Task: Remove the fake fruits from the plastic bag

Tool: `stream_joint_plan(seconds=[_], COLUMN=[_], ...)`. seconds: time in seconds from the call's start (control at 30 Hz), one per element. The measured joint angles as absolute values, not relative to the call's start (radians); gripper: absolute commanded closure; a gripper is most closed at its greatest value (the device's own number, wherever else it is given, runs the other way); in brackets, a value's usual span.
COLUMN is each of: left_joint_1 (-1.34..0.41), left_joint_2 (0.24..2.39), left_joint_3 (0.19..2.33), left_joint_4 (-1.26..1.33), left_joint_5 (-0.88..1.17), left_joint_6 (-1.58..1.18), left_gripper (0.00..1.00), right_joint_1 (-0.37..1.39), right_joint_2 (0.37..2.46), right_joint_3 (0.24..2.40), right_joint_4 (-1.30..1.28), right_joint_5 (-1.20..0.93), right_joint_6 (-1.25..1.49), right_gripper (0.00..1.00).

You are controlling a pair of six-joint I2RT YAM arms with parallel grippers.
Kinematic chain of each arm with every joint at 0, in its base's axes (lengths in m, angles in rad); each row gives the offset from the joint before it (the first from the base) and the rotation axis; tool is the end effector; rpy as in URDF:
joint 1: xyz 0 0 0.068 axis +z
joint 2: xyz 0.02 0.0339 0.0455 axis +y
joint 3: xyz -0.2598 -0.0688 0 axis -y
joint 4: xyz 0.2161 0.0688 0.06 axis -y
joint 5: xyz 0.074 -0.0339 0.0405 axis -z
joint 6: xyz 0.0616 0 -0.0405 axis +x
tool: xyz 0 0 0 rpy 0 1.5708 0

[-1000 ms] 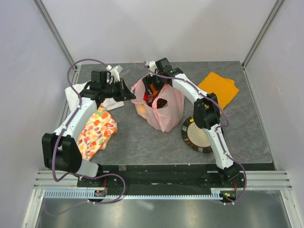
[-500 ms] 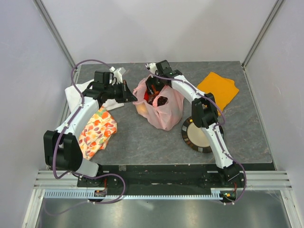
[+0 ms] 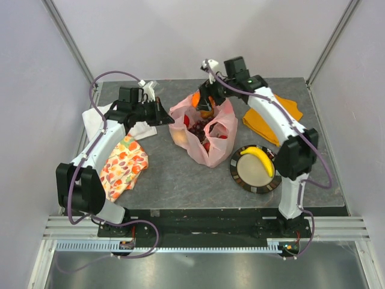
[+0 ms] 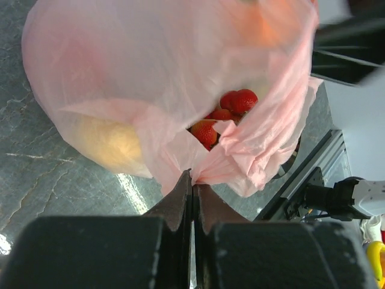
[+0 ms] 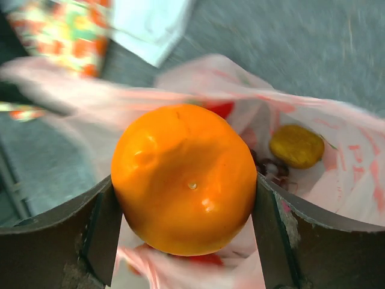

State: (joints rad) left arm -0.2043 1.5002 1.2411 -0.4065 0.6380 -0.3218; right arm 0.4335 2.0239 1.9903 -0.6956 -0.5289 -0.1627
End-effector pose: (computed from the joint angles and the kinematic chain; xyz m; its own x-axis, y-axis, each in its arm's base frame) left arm 0.3089 -0.1015 0.2990 -0.7703 -0.0999 -0.6298 0.3985 0.6957 -0.5977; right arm 0.3922 0.2158 0.3151 -0.4826 -0.3775 -0.7903 -0.7928 0.5719 0.2110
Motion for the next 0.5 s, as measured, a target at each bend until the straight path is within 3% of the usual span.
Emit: stream_joint_plan(seconds=[0.27, 0.5], left_joint_1=[-0.205, -0.204], left_joint_2=[1.501, 1.501], left_joint_3=[1.251, 1.271], left_joint_4=[-0.387, -0.387], left_joint_5=[0.638, 0.639], left_joint_6=[-0.329, -0.334], left_gripper=[0.98, 0.98], right_joint_1=[0.422, 0.278], right_joint_2=[1.823, 1.77], right_joint_3=[1.902, 1.827], right_joint_4=[-0.714, -0.925], right_joint_5=[-0.765, -0.716], right_joint_6=[-0.16, -0.328], right_gripper=[0.54, 0.54])
